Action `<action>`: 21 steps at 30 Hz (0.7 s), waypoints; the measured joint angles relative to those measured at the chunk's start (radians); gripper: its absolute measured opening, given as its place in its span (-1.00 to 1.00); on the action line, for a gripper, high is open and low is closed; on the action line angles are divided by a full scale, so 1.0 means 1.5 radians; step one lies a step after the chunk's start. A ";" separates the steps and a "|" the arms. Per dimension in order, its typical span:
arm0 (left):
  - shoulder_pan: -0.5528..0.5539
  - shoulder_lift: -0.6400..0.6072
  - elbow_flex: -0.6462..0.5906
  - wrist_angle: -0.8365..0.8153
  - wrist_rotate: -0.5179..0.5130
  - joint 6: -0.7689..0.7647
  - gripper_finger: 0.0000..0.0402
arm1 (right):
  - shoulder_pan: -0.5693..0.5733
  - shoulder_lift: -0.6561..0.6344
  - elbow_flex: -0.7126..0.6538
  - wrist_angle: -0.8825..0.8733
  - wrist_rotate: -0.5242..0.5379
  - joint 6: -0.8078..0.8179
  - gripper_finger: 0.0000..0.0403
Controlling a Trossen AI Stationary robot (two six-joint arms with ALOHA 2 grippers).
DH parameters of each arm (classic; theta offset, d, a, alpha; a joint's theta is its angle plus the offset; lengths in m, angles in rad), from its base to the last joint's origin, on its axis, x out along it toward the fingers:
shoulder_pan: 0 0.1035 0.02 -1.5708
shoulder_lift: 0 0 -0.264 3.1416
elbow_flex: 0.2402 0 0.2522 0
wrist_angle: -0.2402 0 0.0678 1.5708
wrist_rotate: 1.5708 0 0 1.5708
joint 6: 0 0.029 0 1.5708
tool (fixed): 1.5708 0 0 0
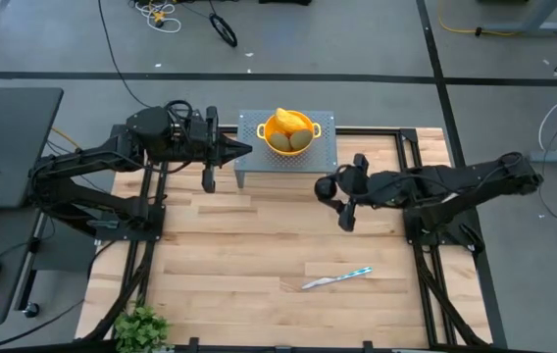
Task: Pick & Place Fruit
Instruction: Put the black plum into the yellow strainer bowl on the shelf
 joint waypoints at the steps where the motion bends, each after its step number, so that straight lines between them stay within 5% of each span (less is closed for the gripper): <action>1: 0.000 0.000 0.000 0.000 0.000 0.000 -1.00 | -0.008 0.000 0.000 0.000 0.000 0.001 0.31; 11: 0.000 0.000 0.000 0.000 0.000 0.000 -0.99 | -0.157 0.001 0.000 0.000 0.005 -0.089 0.31; 21: 0.000 0.000 0.000 0.000 0.000 0.000 -0.99 | -0.268 0.001 0.000 0.023 -0.086 -0.133 0.31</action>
